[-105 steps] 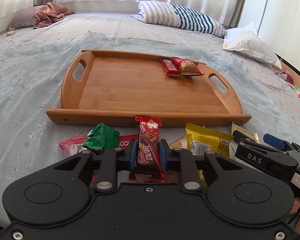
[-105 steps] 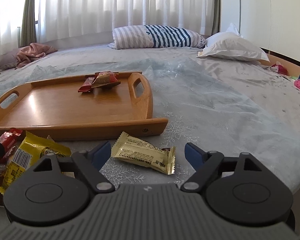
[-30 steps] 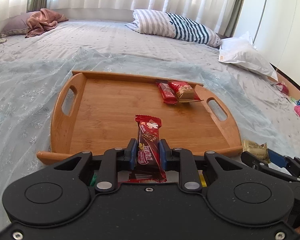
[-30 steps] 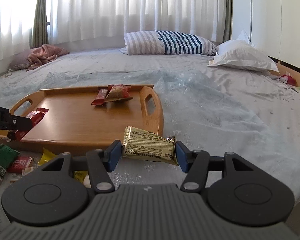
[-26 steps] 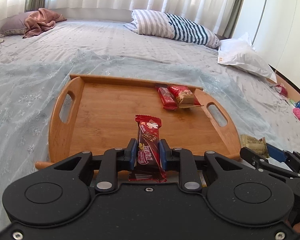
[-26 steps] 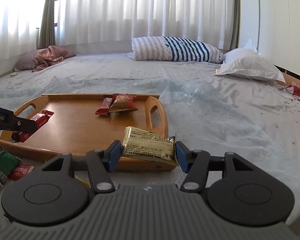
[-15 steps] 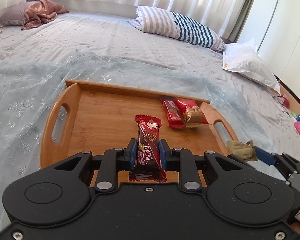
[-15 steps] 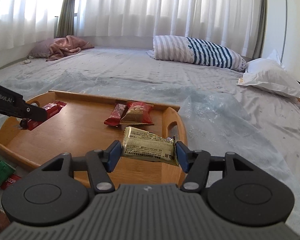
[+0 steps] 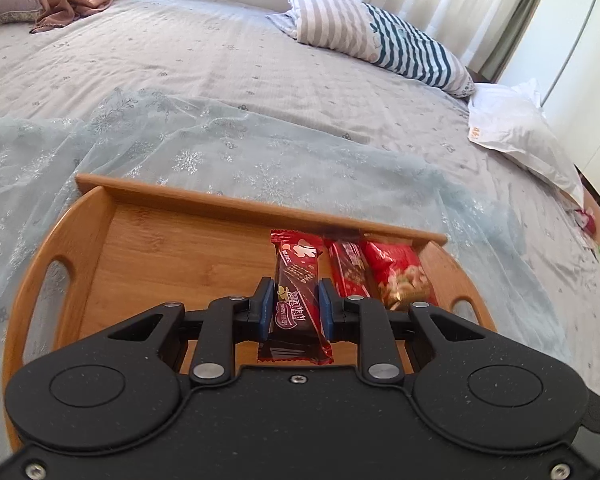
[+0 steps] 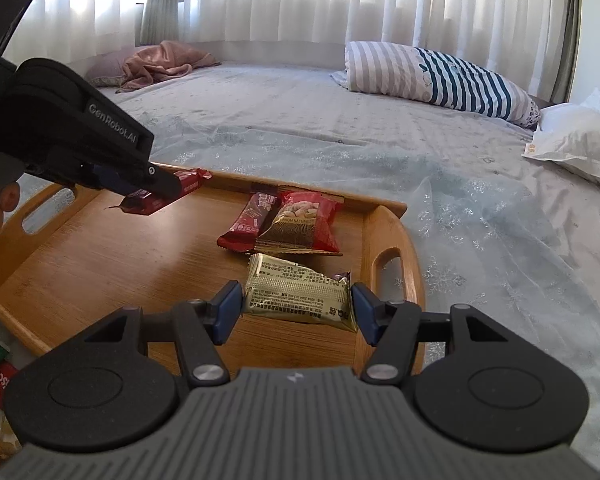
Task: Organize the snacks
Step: 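Lift both held bars and carry them over the tray, then lower the red bar beside the other snacks and open the left tool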
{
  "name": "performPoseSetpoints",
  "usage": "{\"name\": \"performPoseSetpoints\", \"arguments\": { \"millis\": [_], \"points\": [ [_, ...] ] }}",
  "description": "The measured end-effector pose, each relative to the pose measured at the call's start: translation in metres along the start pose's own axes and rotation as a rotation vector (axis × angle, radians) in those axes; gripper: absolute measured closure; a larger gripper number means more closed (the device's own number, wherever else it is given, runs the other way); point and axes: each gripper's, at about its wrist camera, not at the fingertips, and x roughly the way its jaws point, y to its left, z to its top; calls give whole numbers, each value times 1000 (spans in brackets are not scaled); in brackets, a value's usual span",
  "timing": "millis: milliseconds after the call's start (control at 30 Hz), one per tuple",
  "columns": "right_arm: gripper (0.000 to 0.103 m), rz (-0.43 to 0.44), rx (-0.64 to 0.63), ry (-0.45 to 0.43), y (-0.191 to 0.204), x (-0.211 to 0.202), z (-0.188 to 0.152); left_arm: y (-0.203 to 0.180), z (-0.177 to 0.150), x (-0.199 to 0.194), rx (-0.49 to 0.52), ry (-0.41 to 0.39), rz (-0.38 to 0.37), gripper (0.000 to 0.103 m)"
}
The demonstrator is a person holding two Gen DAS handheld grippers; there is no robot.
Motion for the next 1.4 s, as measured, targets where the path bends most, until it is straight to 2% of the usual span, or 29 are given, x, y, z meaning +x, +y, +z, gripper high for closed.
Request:
{"name": "performPoseSetpoints", "arguments": {
  "millis": [433, 900, 1400],
  "points": [
    [40, 22, 6, 16, -10, 13, 0, -10, 2, 38, 14, -13, 31, 81],
    [39, 28, -5, 24, -10, 18, 0, -17, -1, 47, 47, -44, 40, 81],
    [39, 28, -17, 28, -12, 22, 0, -17, -6, 55, 40, -22, 40, 81]
  ]
}}
